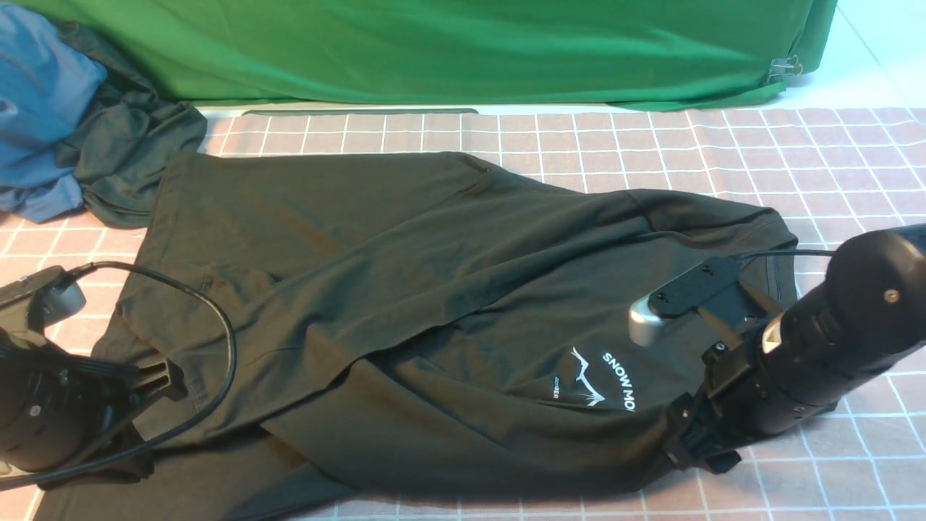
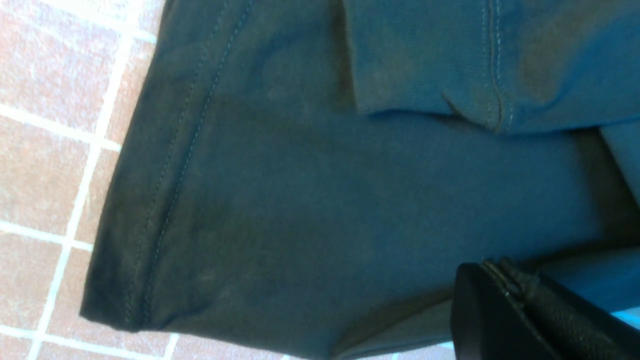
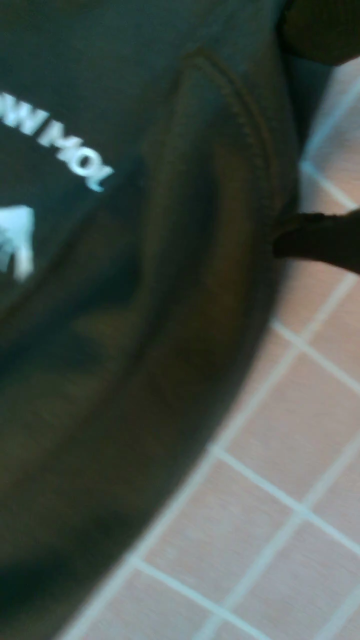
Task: Fold a long-sleeved shirt over a pink coffee tablecloth.
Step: 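Grasp the near edge of the shirt at its hem and shoulder corners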
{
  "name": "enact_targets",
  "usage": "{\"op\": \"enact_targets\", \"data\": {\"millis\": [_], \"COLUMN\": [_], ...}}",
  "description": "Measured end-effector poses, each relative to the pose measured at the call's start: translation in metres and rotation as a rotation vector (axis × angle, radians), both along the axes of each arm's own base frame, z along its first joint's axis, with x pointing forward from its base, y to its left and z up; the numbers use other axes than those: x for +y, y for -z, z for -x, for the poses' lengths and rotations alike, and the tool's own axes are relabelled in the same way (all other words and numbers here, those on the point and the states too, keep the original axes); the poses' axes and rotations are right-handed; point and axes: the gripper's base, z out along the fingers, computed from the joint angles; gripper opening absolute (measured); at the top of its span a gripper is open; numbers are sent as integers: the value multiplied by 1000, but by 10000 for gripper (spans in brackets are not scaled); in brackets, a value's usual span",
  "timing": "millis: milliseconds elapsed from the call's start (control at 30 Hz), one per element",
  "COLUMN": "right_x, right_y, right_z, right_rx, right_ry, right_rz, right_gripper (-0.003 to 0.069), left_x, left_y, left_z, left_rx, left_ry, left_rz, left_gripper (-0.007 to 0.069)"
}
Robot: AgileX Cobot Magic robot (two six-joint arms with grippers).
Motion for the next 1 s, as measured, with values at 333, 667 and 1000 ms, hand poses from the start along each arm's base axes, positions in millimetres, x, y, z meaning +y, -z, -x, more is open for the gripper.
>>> {"op": "enact_targets", "data": {"millis": [333, 667, 1000], "right_x": [2, -2, -9], "right_y": [10, -10, -37], "right_z": [-7, 6, 26], "right_rx": [-24, 2, 42], "right_ry": [4, -25, -3], "right_rz": [0, -3, -21], "right_gripper": [97, 40, 40], "left_x": [0, 0, 0], "left_y": [0, 0, 0], "left_z": [-1, -1, -1], "left_rx": [-10, -10, -10], "left_ry": [-1, -1, -1], "left_rz": [-1, -1, -1], "left_gripper": [14, 14, 14]}}
